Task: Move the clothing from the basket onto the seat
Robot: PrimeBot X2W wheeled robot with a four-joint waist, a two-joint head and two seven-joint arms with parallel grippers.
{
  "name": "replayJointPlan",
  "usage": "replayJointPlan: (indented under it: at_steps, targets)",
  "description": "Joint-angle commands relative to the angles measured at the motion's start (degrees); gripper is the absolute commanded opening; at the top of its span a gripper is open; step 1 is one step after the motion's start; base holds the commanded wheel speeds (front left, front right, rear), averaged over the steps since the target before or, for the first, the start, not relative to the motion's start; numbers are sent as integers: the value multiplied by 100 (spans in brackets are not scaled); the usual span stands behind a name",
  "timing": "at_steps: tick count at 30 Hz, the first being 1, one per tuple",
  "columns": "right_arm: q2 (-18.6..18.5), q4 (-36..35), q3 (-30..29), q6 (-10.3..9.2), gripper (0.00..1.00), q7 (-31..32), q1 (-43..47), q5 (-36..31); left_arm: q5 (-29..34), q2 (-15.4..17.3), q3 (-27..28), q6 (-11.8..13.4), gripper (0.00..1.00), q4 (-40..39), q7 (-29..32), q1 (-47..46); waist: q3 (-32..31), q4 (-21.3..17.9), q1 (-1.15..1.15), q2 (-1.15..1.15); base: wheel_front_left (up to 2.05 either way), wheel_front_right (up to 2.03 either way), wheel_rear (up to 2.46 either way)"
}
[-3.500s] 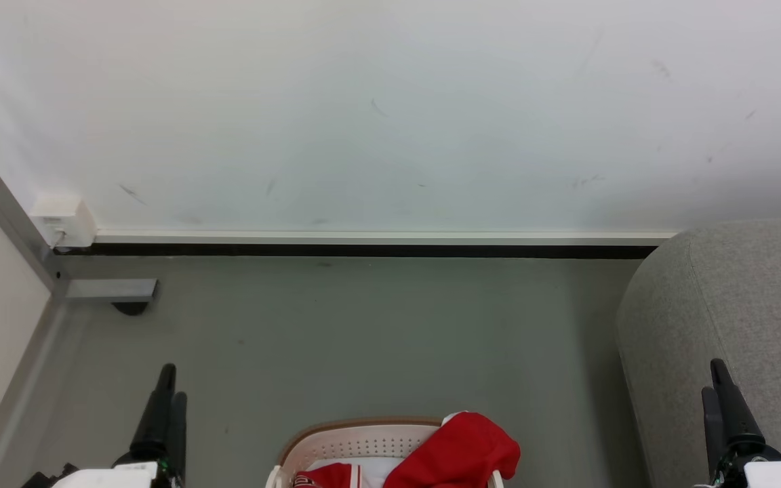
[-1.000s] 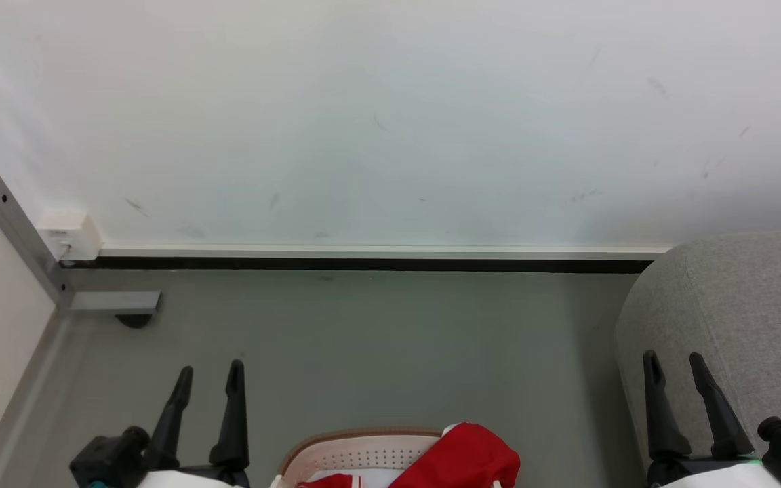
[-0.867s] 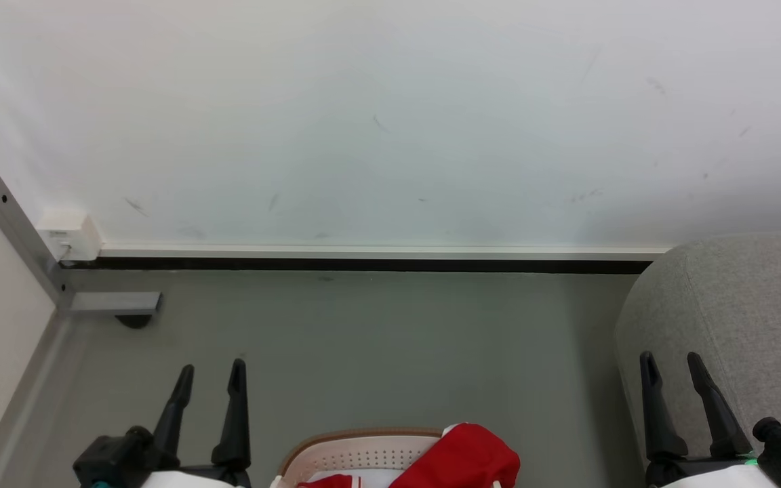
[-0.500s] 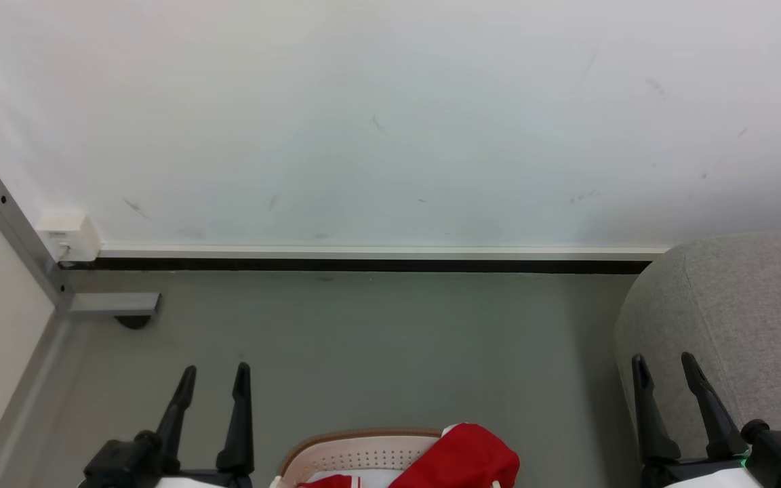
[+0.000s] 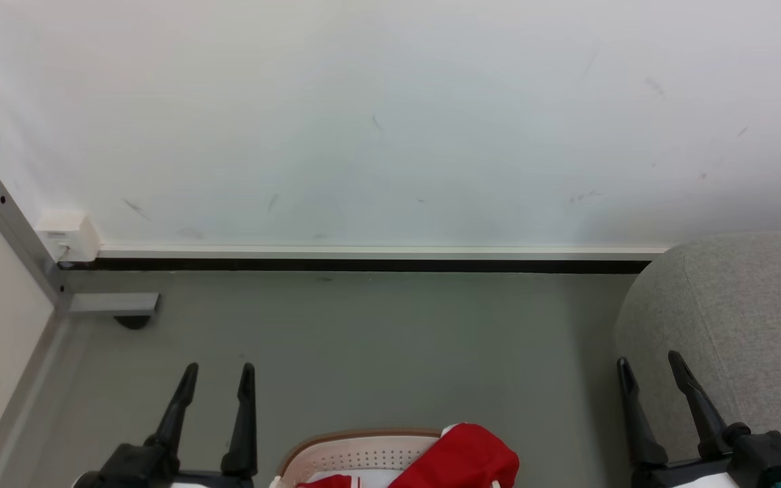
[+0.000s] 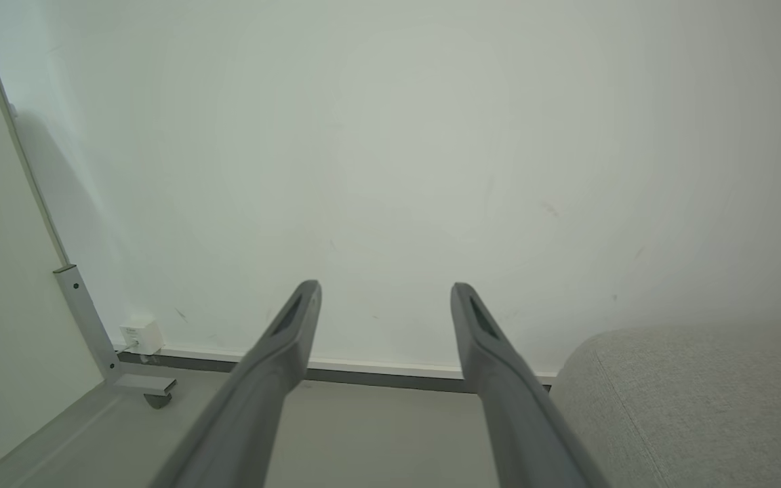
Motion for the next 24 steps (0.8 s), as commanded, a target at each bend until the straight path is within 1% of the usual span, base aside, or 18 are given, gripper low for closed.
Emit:
replayJointPlan:
  at_steps: [1, 6, 24]
  targets:
    - [-42, -15, 19, -11, 100, -57, 2, -96, 147, 24, 11, 12, 100, -41, -46, 80, 2, -4, 0, 0, 0, 0, 0]
    - [-42, -12, 56, -12, 100, -102, -17, -286, 320, 21, -5, 21, 100, -57, -105, 80, 10, -16, 0, 0, 0, 0, 0]
    - [-39, 22, 15, -12, 100, -98, -34, -251, 176, 12, -13, 21, 100, 10, -86, 65, 71, -87, 0, 0, 0, 0, 0]
